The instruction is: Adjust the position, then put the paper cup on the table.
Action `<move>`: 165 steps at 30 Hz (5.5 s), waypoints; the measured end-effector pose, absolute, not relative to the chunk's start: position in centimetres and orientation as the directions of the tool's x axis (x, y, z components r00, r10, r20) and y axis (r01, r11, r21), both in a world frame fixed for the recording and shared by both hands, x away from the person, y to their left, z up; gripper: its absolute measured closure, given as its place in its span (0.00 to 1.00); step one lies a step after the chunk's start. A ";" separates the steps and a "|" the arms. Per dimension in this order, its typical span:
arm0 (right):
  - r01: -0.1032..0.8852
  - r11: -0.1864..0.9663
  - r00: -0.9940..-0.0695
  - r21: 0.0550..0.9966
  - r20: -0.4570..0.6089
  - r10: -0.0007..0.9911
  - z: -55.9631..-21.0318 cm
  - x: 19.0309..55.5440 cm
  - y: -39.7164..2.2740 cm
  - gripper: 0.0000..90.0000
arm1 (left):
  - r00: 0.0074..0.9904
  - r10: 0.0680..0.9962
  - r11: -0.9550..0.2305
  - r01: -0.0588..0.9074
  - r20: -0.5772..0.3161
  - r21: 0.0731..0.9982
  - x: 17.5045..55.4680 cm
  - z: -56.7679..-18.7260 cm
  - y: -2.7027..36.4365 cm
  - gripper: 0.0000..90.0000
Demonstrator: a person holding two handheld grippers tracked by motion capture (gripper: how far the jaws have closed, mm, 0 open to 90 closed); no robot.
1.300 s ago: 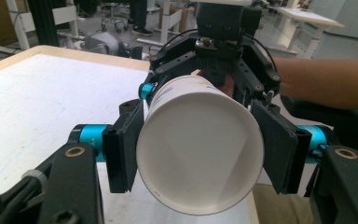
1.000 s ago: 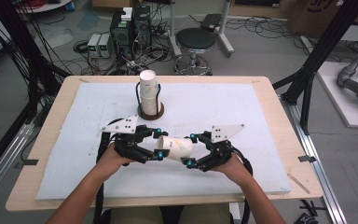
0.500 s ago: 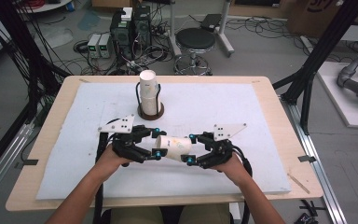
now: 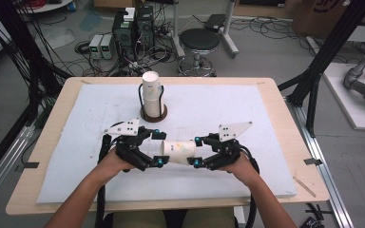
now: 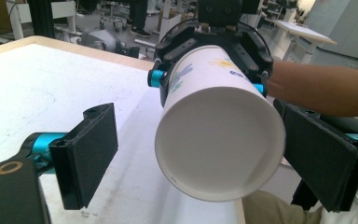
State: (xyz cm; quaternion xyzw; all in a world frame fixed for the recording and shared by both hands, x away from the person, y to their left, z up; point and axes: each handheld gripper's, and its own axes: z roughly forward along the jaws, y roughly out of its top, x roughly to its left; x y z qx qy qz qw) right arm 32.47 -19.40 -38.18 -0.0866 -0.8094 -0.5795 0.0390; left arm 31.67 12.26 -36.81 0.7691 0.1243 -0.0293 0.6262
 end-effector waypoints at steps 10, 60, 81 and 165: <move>0.168 0.391 -0.984 0.905 0.132 0.117 -36.6 33.0 -19.4 0.42 | 0.971 0.178 -0.251 0.202 -0.159 0.947 31.5 -35.9 12.6 0.14; -0.035 0.859 -0.995 0.511 -0.097 0.017 -31.6 33.5 -12.7 0.42 | 0.983 0.183 -0.660 0.144 -0.028 0.738 32.4 -35.0 9.3 0.23; -0.065 0.907 -0.995 0.415 -0.093 -0.029 -32.0 33.4 -11.1 0.42 | 0.990 0.124 -0.716 0.141 -0.074 0.684 32.8 -36.3 7.8 0.42; 0.235 0.312 -0.774 0.920 -0.017 0.633 -39.4 30.8 -27.9 0.24 | 0.667 0.738 0.085 0.063 -0.105 0.994 32.9 -41.2 26.2 0.38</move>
